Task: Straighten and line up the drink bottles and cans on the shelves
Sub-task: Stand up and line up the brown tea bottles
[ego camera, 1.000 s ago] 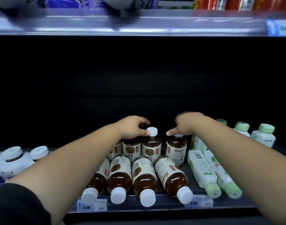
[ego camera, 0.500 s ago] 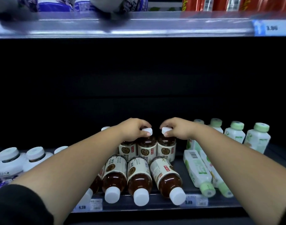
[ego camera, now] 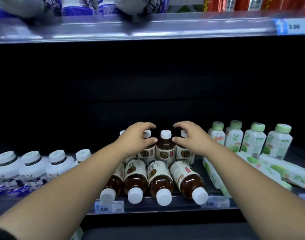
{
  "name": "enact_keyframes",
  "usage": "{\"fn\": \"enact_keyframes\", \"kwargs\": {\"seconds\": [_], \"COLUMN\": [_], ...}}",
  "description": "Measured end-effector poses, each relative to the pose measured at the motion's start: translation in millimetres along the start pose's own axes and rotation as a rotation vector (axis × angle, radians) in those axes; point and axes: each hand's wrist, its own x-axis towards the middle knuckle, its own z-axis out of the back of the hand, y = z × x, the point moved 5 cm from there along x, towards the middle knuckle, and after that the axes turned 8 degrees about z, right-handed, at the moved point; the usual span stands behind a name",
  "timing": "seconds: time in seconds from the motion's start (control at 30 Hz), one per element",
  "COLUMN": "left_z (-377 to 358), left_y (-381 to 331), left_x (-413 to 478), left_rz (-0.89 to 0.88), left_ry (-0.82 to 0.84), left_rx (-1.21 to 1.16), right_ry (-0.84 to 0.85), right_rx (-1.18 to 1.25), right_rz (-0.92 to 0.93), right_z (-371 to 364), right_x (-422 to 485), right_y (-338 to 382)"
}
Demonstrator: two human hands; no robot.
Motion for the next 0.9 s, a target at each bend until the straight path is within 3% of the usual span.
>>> {"fn": "enact_keyframes", "kwargs": {"seconds": [0.13, 0.33, 0.47, 0.63, 0.77, 0.9], "left_z": [14.9, 29.5, 16.5, -17.9, -41.0, -51.4], "left_y": [11.5, 51.3, 84.6, 125.6, 128.8, 124.7], "left_x": [-52.8, -144.3, -190.5, -196.1, -189.4, -182.7], "left_rz": [-0.029, 0.002, 0.107, 0.419, 0.577, 0.645], "left_ry": [-0.115, -0.326, -0.411, -0.346, -0.317, -0.344], "left_rx": [-0.060, -0.234, -0.322, -0.597, -0.889, -0.948], "right_ry": [-0.245, -0.442, -0.495, -0.622, -0.806, -0.836], "right_rx": [0.017, 0.309, 0.451, 0.635, 0.904, 0.849], "right_rz": [0.107, 0.016, -0.173, -0.510, -0.642, -0.693], "right_z": [-17.0, -84.5, -149.5, -200.8, -220.8, -226.9], "right_x": [-39.7, -120.3, -161.0, -160.0, -146.5, -137.1], "right_y": [53.8, 121.4, 140.2, 146.2, 149.7, 143.6]}}
